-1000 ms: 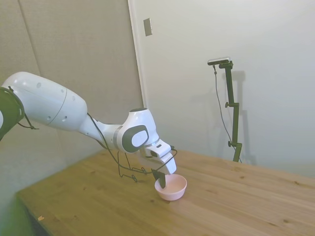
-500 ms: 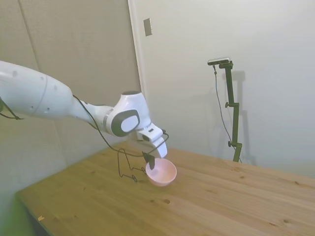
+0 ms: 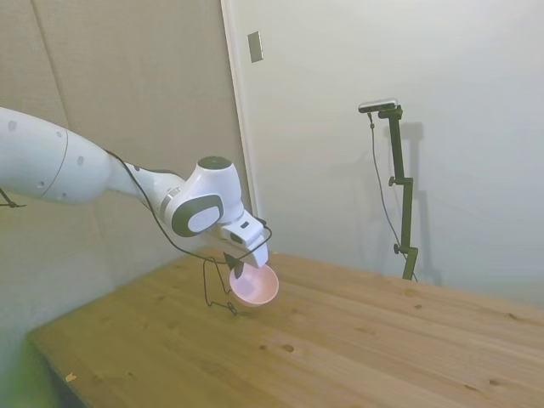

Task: Load the bowl

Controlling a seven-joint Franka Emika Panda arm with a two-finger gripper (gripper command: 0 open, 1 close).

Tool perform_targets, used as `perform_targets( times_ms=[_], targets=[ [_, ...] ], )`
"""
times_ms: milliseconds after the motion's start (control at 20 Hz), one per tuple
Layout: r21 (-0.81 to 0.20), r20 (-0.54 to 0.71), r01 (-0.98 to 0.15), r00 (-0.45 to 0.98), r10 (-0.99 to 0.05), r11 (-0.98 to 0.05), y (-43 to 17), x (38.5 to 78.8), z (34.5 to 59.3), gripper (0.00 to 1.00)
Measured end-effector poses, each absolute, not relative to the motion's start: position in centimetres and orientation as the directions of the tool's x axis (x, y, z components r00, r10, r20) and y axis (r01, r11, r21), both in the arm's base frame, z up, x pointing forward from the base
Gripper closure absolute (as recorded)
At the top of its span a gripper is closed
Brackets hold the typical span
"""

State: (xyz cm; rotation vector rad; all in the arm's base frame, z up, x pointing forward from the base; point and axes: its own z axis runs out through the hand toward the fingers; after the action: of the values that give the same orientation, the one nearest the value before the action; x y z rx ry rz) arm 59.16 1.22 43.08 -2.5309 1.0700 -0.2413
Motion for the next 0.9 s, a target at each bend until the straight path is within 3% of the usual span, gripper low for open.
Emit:
perform_targets(
  times_ms=[450, 900],
  targets=[
    [-0.55, 0.004, -0.556, 0.744, -0.668, -0.623, 3.3, 56.0, 47.9, 1.0],
    [-0.643, -0.079, -0.494, 0.803, -0.591, -0.586, 1.5, 56.4, 46.0, 1.0]
  ],
)
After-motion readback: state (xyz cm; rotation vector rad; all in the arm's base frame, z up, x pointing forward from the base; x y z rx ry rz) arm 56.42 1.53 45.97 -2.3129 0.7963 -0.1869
